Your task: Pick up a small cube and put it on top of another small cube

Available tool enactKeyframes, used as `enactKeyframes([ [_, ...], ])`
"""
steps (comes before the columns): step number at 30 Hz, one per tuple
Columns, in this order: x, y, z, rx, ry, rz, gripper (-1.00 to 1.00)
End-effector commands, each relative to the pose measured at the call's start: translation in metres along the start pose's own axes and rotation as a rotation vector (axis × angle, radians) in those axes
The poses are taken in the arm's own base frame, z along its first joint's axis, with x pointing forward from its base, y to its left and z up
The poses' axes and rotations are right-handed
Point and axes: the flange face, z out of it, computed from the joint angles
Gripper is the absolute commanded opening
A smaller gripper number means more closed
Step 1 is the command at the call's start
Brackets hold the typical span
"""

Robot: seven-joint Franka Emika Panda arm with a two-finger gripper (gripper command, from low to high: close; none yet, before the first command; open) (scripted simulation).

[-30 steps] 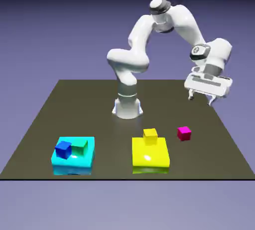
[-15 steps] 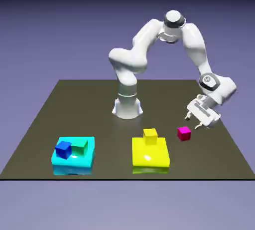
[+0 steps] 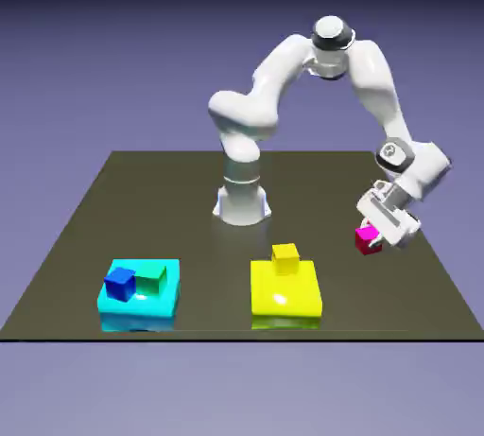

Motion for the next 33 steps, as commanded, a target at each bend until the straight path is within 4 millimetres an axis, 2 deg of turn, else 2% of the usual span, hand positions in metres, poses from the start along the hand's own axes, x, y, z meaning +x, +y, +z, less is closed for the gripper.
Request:
enactKeyframes([
  [1,0.002,-0.019,0.006,-0.009,-0.012,-0.001,-1.00],
  [5,0.019,-0.094,0.033,-0.024,-0.057,-0.002,-1.00],
  [10,0.059,-0.181,0.070,-0.007,-0.096,0.005,-1.00],
  [14,0.106,-0.244,0.101,0.028,-0.106,0.013,-1.00],
  [19,0.181,-0.307,0.139,0.089,-0.082,0.023,-1.00],
  [24,0.270,-0.353,0.174,0.154,-0.012,0.029,-1.00],
  [28,0.349,-0.373,0.197,0.197,0.077,0.027,-1.00],
  [29,0.352,-0.368,0.207,0.187,0.120,-0.015,-1.00],
  [31,0.352,-0.367,0.209,0.185,0.127,-0.023,-1.00],
  [33,0.351,-0.368,0.228,0.185,0.131,-0.026,-1.00],
])
